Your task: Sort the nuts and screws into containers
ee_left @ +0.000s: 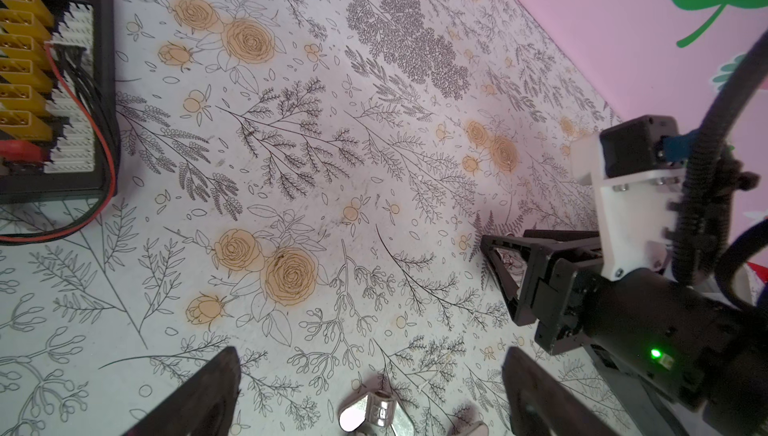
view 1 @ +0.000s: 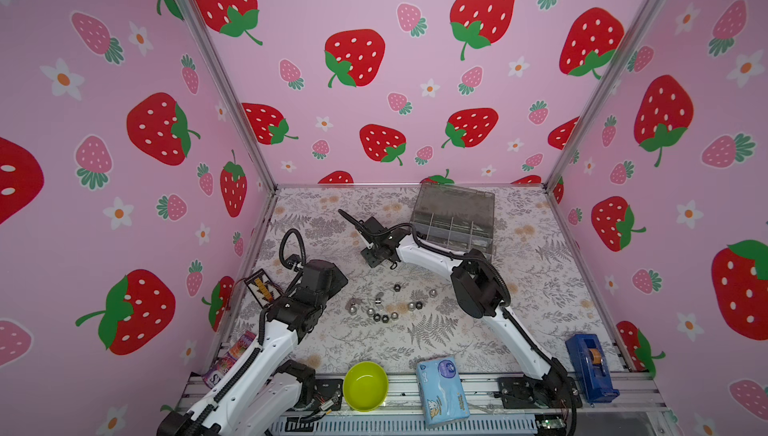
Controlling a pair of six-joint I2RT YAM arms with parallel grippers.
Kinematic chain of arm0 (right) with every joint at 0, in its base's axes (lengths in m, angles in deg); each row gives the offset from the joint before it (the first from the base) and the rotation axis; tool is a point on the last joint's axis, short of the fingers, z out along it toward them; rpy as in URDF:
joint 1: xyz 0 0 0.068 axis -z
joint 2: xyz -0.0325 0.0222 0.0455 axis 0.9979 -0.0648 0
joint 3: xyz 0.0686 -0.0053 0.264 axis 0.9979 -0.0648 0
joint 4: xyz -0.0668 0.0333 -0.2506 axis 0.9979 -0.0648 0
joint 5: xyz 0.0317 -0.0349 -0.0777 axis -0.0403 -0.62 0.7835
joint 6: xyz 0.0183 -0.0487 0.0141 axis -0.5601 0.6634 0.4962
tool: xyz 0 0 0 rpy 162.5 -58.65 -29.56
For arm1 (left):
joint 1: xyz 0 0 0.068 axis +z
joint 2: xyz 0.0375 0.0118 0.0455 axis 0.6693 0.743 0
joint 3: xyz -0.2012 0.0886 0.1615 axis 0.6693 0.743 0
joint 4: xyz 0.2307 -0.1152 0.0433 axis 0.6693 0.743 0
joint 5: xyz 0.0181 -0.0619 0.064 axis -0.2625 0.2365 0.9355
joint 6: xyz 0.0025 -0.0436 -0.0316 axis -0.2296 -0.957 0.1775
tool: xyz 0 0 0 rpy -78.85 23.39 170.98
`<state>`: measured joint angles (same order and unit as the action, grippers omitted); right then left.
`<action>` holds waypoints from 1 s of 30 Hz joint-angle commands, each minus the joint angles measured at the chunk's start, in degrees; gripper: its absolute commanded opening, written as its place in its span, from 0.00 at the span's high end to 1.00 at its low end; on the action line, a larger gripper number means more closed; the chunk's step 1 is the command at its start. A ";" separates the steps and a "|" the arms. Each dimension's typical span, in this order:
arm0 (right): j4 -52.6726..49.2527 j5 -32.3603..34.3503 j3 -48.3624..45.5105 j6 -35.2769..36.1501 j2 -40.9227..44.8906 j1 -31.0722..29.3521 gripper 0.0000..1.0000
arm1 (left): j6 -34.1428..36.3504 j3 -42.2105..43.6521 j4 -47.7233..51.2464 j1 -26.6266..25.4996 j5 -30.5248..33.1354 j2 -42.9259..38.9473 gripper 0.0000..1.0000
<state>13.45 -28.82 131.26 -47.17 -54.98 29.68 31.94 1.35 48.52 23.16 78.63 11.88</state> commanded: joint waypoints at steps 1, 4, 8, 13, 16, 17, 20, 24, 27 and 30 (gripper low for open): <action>-6.35 -2.71 -2.45 -0.85 -0.37 -0.20 0.46 | -0.48 -0.36 0.00 0.47 0.45 0.23 0.01; -6.28 -3.00 -3.57 -0.95 -0.15 -0.31 0.48 | -0.30 -0.51 0.12 0.43 0.67 0.06 0.01; -6.22 -3.00 -4.85 -0.79 0.38 -0.78 0.54 | -0.29 -0.47 0.13 0.52 0.75 -0.06 0.01; -6.46 -1.64 -5.50 -0.69 0.43 -1.63 0.62 | -0.51 -0.29 -0.05 0.57 0.40 0.29 0.01; -6.31 -1.68 -5.65 -0.77 0.30 -1.98 0.67 | -0.70 -0.29 0.13 0.56 0.33 0.15 0.01; -6.33 -1.67 -5.76 -0.77 0.22 -2.06 0.69 | -0.66 -0.21 0.07 0.56 0.45 0.01 0.01; -6.36 -1.66 -5.77 -0.78 0.21 -2.16 0.75 | -0.73 0.05 -0.12 0.51 0.50 -0.27 0.01; -6.38 -1.81 -5.58 -0.87 0.63 -2.22 0.85 | -0.66 -0.20 -0.04 0.55 0.45 -0.08 0.01; -6.09 -1.55 -6.14 -1.12 1.88 -2.25 0.93 | -0.59 -0.29 0.55 0.59 0.23 0.13 0.01; -5.14 -1.40 -7.38 -1.61 3.81 -2.26 0.99 | -0.79 0.16 1.01 0.58 0.37 -0.16 0.01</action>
<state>13.89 -30.04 126.48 -48.30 -52.03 27.89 31.92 1.35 48.63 23.38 78.24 11.92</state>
